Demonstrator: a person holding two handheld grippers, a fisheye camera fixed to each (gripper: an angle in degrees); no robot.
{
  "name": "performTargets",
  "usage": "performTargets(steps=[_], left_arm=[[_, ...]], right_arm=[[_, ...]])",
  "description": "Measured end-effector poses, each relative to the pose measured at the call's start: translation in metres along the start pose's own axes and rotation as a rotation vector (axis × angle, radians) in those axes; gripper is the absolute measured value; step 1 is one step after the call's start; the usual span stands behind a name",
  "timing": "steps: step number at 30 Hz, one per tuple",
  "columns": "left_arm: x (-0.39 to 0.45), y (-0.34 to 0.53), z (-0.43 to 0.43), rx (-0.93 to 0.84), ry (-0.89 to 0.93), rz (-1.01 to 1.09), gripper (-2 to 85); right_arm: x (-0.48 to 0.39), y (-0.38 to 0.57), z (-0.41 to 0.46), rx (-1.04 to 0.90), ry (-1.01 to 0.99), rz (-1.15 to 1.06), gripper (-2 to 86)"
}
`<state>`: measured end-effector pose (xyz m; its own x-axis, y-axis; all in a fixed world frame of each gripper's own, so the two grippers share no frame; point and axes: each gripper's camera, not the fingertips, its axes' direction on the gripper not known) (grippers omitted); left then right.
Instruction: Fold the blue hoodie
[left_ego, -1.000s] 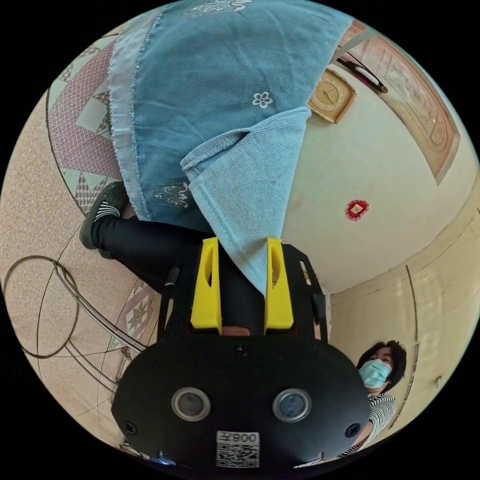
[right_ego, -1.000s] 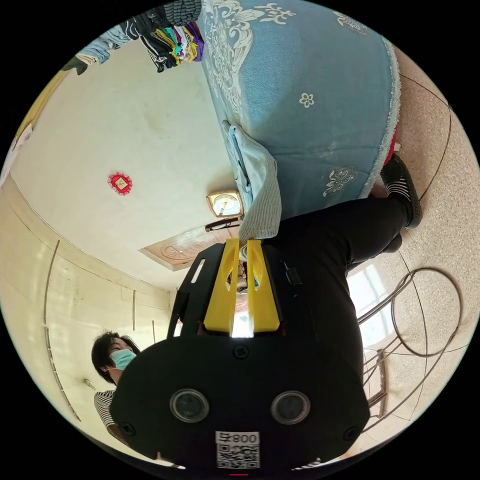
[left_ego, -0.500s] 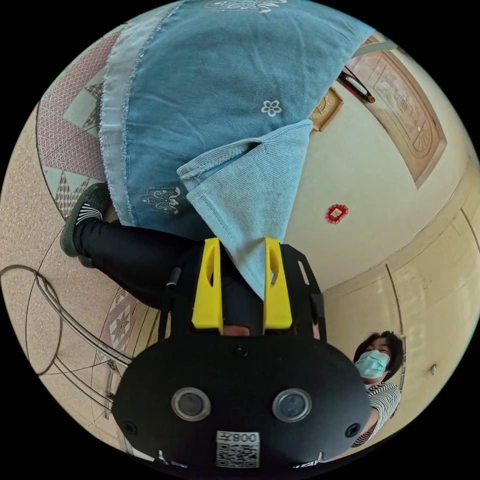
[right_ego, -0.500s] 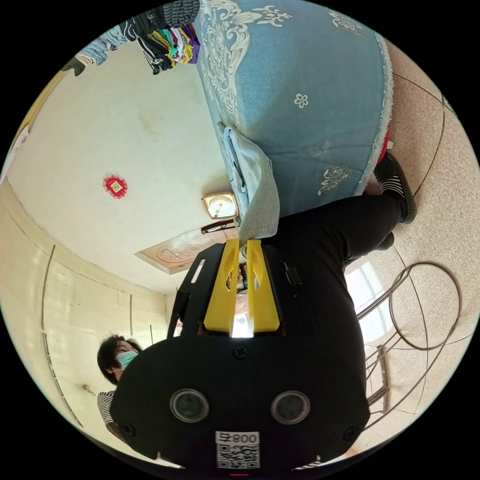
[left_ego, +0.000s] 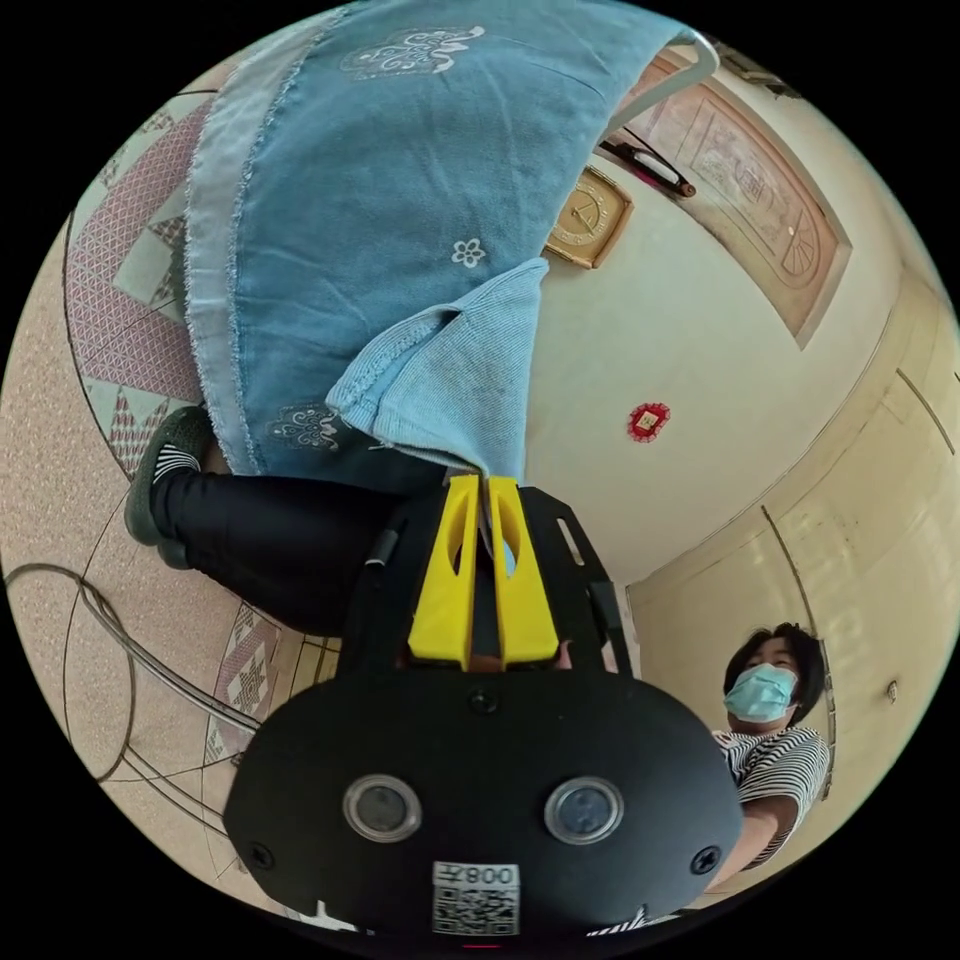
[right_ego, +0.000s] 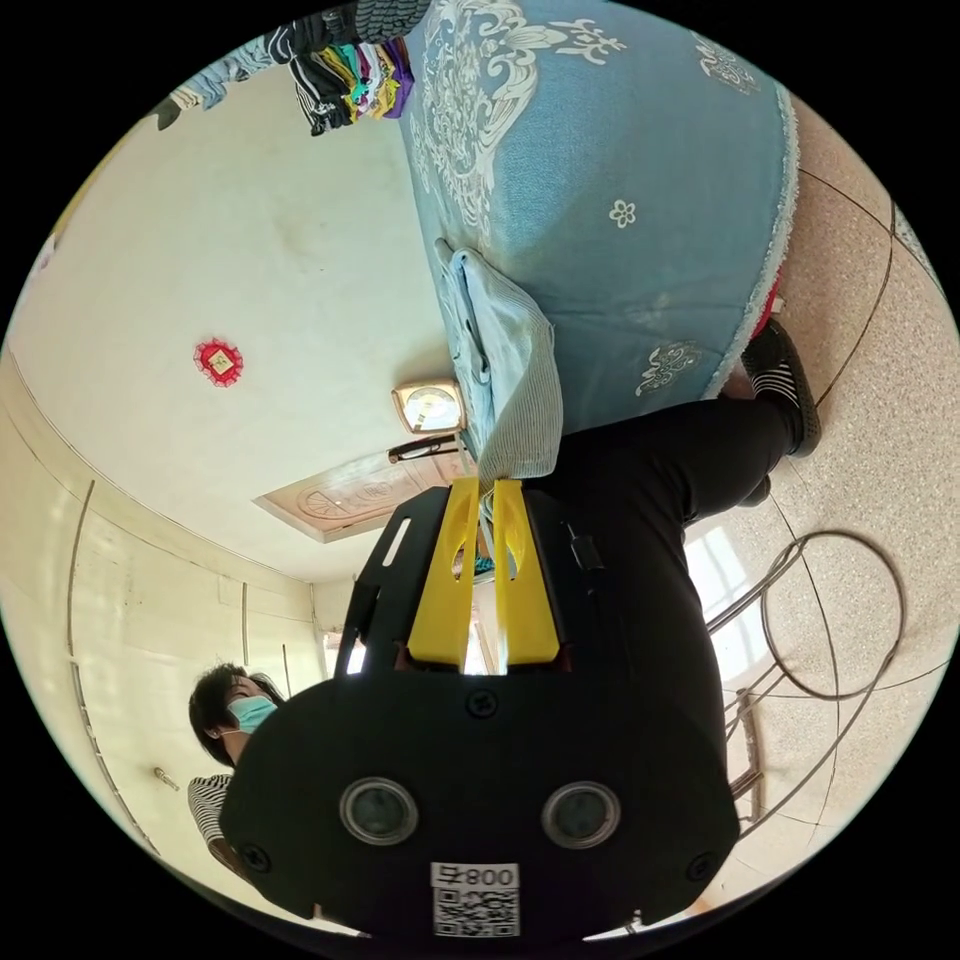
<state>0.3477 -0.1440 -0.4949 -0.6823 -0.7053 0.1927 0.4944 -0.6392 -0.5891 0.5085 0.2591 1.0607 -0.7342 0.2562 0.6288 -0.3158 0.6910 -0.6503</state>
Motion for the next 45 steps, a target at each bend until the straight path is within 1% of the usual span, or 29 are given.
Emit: performTargets(steps=[4,7,13,22,29,32,36,41,43,45], left_arm=[[0.012,0.017,-0.013,0.010,-0.006,0.004,1.8],[0.043,0.029,-0.017,0.029,0.043,0.096,1.7],[0.101,0.046,-0.029,-0.006,-0.021,0.219,1.5],[0.197,0.068,-0.007,-0.091,0.042,0.406,1.4],[0.280,0.087,0.011,-0.164,0.037,0.562,1.3],[0.302,0.100,0.010,-0.185,0.048,0.592,1.3],[0.321,0.116,0.004,-0.224,0.108,0.611,1.2],[0.345,0.139,-0.011,-0.254,-0.026,0.614,1.2],[0.349,0.144,-0.017,-0.252,0.004,0.603,1.2],[0.356,0.149,-0.023,-0.238,0.061,0.602,1.2]], right_arm=[[0.002,0.008,0.001,0.005,0.009,0.005,2.5],[-0.003,0.016,0.002,0.004,-0.002,-0.005,2.4],[-0.032,0.031,0.001,-0.015,-0.006,-0.109,2.3],[-0.095,0.053,0.002,-0.011,-0.096,-0.316,1.9],[-0.147,0.075,-0.001,-0.024,-0.147,-0.479,1.9],[-0.154,0.087,-0.008,-0.026,-0.177,-0.510,1.8],[-0.156,0.108,-0.029,-0.015,-0.254,-0.537,1.7],[-0.156,0.134,-0.049,-0.033,-0.163,-0.549,1.7],[-0.152,0.142,-0.054,-0.038,-0.169,-0.546,1.7],[-0.146,0.151,-0.063,-0.024,-0.243,-0.541,1.7]])
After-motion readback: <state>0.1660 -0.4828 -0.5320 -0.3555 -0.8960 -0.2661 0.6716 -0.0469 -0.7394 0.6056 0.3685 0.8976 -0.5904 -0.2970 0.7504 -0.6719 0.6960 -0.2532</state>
